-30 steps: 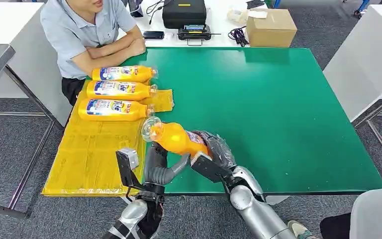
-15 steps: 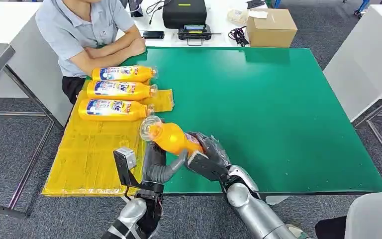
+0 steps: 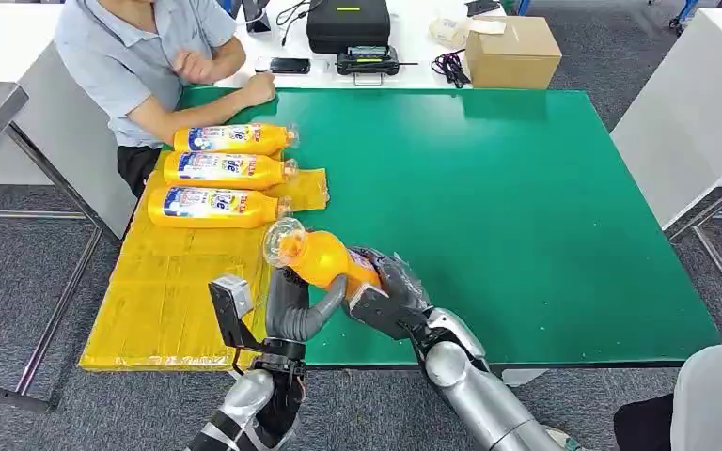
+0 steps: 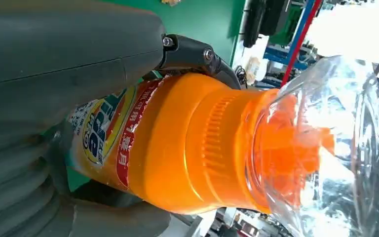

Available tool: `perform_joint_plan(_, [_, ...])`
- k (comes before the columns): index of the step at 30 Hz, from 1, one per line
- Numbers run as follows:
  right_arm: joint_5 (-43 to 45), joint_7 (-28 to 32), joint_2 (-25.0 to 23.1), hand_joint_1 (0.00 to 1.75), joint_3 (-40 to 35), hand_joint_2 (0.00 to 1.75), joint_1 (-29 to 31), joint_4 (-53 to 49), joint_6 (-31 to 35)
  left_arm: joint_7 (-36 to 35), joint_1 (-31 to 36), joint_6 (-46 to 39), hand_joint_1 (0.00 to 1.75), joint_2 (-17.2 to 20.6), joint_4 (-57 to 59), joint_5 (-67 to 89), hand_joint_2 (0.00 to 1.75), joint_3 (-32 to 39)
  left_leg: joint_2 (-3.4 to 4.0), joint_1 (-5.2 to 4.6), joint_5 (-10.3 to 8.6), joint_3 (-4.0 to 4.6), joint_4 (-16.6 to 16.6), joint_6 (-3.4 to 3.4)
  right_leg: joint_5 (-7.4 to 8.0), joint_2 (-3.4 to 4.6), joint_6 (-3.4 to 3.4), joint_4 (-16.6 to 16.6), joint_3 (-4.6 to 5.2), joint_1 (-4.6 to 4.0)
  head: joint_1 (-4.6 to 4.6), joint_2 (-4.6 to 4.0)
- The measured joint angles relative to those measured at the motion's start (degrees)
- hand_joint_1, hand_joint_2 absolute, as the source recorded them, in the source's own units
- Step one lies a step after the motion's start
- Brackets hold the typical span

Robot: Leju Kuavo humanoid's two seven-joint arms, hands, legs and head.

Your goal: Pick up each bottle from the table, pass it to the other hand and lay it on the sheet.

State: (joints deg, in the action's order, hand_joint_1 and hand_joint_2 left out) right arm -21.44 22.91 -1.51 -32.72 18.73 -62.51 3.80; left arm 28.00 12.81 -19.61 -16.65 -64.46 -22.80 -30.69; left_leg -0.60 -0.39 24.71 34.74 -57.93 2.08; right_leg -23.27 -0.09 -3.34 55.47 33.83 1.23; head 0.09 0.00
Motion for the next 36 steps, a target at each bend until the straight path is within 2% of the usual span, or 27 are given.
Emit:
perform_joint_plan(2, [-0.13, 0.00, 0.00, 1.71, -0.11, 1.75, 0.00, 0.00, 0.15, -0.04, 0.00, 0.26, 1.75, 0.00, 0.11, 0.00, 1.75, 0.18, 0.00, 0.00, 0.00, 0.00, 0.00, 0.00, 0.00, 0.00, 0.00, 0.00, 0.01, 0.00, -0.02, 0.00])
perform_joint_plan(3, [-0.13, 0.00, 0.02, 1.08, -0.17, 1.75, 0.00, 0.00, 0.18, -0.04, 0.00, 0.35, 1.75, -0.02, 0.13, 0.00, 1.75, 0.29, 0.01, 0.00, 0.00, 0.00, 0.00, 0.00, 0.00, 0.00, 0.00, 0.00, 0.01, 0.00, -0.02, 0.00])
perform_joint_plan(4, [-0.16, 0.00, 0.02, 0.00, -0.20, 1.75, 0.00, 0.00, 0.20, -0.07, 0.00, 0.46, 1.75, -0.02, 0.13, 0.00, 1.75, 0.35, 0.01, 0.00, 0.00, 0.00, 0.00, 0.00, 0.00, 0.01, 0.00, 0.00, 0.01, 0.00, -0.02, 0.00])
perform_joint_plan(9, [-3.00, -0.50, 0.11, 0.00, -0.42, 1.75, -0.07, -0.09, 3.09, -0.20, -0.07, 0.31, 1.75, -0.13, 0.13, 1.57, 1.75, 0.53, 0.01, 0.00, 0.00, 0.00, 0.00, 0.00, 0.00, 0.01, 0.00, 0.00, 0.02, 0.00, -0.02, 0.00])
perform_joint_plan(16, [-8.31, -1.84, 0.37, 0.00, -0.24, 1.75, -1.76, -0.50, 10.77, -0.98, -1.22, -1.20, 1.75, -0.02, -2.27, 4.98, 1.75, 0.72, 0.00, 0.00, 0.00, 0.02, 0.00, 0.00, 0.00, 0.00, 0.00, 0.00, 0.03, 0.00, -0.02, 0.00])
perform_joint_plan(23, [-9.66, -1.46, 0.46, 0.00, 1.68, 1.75, -4.60, -0.61, 13.99, -2.12, -3.39, -1.13, 1.75, 0.57, -5.79, 6.55, 1.75, 0.74, 0.01, 0.00, 0.01, 0.05, 0.00, 0.00, 0.00, 0.00, 0.00, -0.01, 0.06, 0.00, -0.02, 0.00])
perform_joint_plan(25, [-10.43, -1.38, 0.50, 0.00, 2.52, 1.75, -5.76, -0.96, 15.13, -1.44, -4.04, -3.44, 1.75, 0.83, -6.69, 9.63, 1.75, 0.72, 0.01, 0.00, 0.01, 0.05, 0.00, 0.00, 0.00, 0.00, 0.00, -0.01, 0.06, 0.00, 0.00, 0.00])
perform_joint_plan(28, [-11.04, -0.72, 0.63, 0.00, 4.56, 1.75, -8.70, -2.75, 17.31, 0.70, -4.86, -14.64, 1.75, 1.66, -7.39, 24.38, 1.75, 0.77, 0.00, 0.00, 0.01, 0.05, 0.00, 0.00, -0.01, 0.00, 0.00, -0.01, 0.06, -0.01, -0.02, 0.00])
perform_joint_plan(30, [-11.30, -0.41, 0.63, 0.00, 6.05, 1.75, -10.92, -4.46, 17.75, 0.64, -5.44, -19.21, 1.75, 2.14, -7.54, 36.18, 1.75, 1.37, 0.00, 0.00, 0.01, 0.08, 0.00, 0.00, -0.01, 0.00, 0.00, 0.00, 0.06, -0.01, -0.02, 0.00])
perform_joint_plan(36, [-11.22, -0.09, -0.06, 0.00, 10.62, 1.75, -15.45, -9.20, 17.90, -5.19, -7.95, -20.48, 1.75, 2.03, -8.11, 66.77, 1.75, 8.26, 0.04, 0.00, 0.02, 0.07, 0.01, -0.01, -0.02, 0.02, 0.01, -0.01, 0.09, 0.00, -0.02, 0.00])
